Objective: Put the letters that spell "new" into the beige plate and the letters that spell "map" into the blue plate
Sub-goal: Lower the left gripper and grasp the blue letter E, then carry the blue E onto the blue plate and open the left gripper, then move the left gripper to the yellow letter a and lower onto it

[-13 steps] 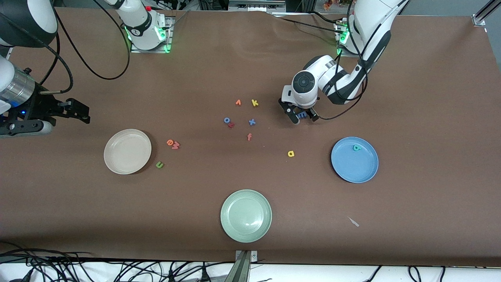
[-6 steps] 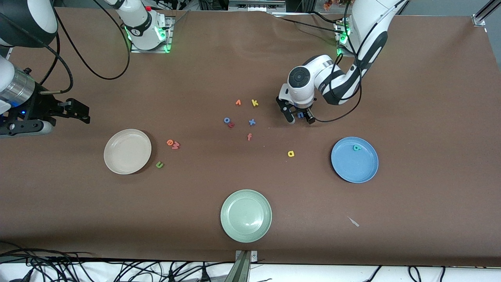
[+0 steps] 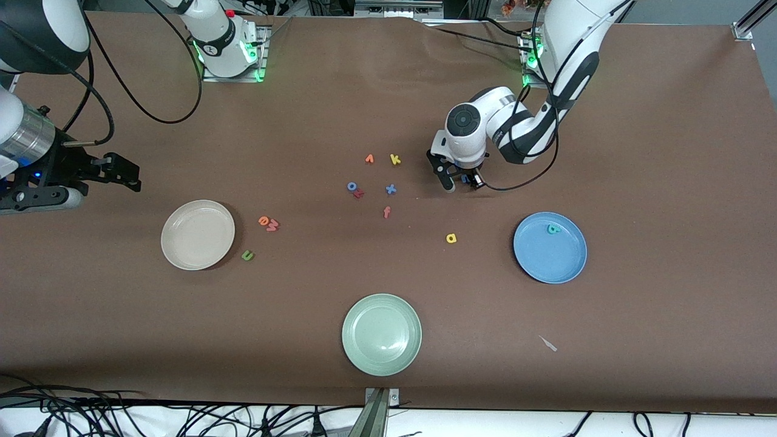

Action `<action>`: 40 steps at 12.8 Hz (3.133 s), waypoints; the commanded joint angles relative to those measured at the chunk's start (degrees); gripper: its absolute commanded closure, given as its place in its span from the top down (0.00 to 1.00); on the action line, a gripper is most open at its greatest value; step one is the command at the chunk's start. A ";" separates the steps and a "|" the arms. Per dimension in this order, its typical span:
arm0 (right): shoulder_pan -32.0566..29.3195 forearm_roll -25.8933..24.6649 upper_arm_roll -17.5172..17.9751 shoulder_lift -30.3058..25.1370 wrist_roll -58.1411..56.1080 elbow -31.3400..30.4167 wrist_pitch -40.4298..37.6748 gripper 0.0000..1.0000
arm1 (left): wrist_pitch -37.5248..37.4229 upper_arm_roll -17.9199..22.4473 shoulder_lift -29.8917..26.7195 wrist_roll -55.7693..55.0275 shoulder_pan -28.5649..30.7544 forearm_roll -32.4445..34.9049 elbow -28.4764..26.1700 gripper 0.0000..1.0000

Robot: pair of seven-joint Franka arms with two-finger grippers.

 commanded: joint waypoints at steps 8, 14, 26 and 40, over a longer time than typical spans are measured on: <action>0.50 0.80 0.20 0.46 0.90 1.09 -0.09 1.00 | -8.81 0.79 1.27 -0.20 6.34 1.08 15.22 0.09; 0.68 0.88 0.20 0.37 0.90 1.09 -0.18 1.00 | -12.35 2.46 9.62 6.21 18.46 1.43 26.16 0.29; 0.68 0.88 0.03 0.55 0.91 1.09 0.08 1.00 | -12.35 0.18 14.28 -21.76 8.48 -14.12 36.79 1.00; -0.11 1.23 -0.32 0.46 0.73 1.26 1.84 1.00 | -6.46 0.71 20.35 -44.85 3.10 -12.37 36.27 0.59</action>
